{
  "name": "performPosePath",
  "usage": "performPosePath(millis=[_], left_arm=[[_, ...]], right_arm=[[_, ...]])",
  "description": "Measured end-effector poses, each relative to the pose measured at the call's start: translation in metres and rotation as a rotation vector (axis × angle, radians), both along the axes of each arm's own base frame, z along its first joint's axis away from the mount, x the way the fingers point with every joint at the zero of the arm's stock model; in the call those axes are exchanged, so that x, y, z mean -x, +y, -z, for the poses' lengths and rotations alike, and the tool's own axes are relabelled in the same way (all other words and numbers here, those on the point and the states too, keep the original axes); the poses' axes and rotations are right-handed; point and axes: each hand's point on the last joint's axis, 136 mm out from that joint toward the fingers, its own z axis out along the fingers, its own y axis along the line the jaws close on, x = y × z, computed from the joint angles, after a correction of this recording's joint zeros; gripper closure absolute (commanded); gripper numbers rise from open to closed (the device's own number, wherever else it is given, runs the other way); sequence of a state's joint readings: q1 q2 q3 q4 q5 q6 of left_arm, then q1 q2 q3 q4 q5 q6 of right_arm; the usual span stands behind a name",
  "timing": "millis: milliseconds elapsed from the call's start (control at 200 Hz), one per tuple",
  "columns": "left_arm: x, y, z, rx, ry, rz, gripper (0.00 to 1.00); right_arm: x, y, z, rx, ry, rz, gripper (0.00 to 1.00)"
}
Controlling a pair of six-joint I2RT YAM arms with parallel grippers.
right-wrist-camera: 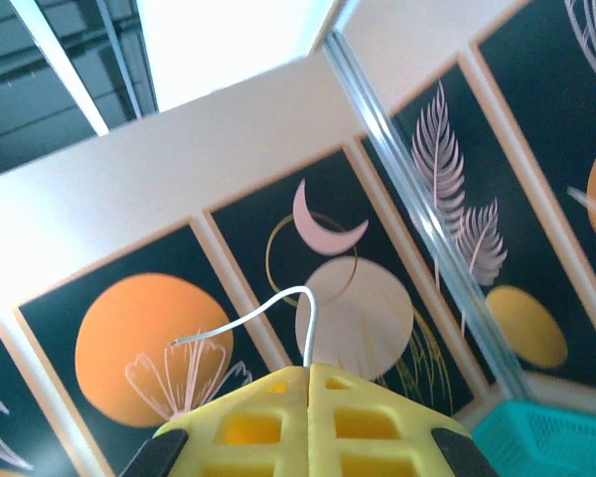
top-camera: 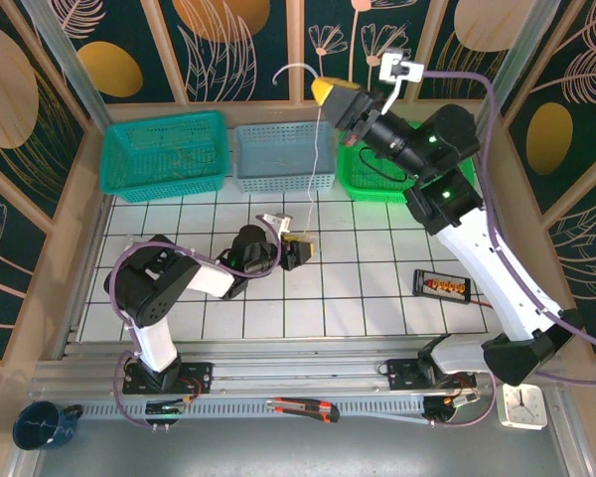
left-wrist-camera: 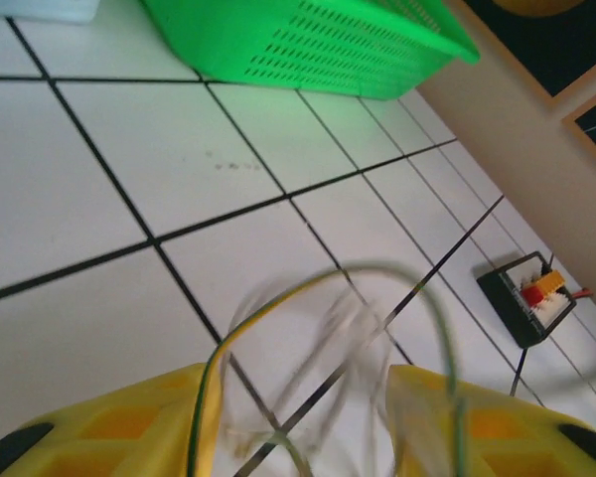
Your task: Untangle the cables
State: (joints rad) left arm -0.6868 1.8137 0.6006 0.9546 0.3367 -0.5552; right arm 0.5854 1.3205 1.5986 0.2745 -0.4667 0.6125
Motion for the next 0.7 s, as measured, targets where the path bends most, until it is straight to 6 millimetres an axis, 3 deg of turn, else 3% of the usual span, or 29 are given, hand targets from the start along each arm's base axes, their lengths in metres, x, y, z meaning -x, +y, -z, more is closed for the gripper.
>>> performPosePath(millis=[85, 230, 380, 540, 701], left_arm=[[0.004, 0.003, 0.007, -0.008, 0.015, -0.001, 0.56], [0.007, 0.006, 0.017, -0.018, 0.041, -0.005, 0.67], [0.007, 0.006, 0.02, -0.016, 0.045, -0.008, 0.62], [0.007, 0.007, 0.016, -0.008, 0.041, -0.011, 0.44], [0.009, 0.008, -0.004, 0.02, 0.006, -0.011, 0.35]], right_arm=[[0.002, -0.01, -0.021, -0.036, -0.046, 0.016, 1.0], [0.007, -0.022, -0.051, -0.083, -0.107, 0.021, 1.0], [0.009, -0.028, -0.068, -0.107, -0.149, 0.024, 1.0], [0.006, -0.025, -0.062, -0.102, -0.133, 0.014, 1.0], [-0.012, -0.017, -0.027, -0.07, -0.056, 0.013, 1.0]])
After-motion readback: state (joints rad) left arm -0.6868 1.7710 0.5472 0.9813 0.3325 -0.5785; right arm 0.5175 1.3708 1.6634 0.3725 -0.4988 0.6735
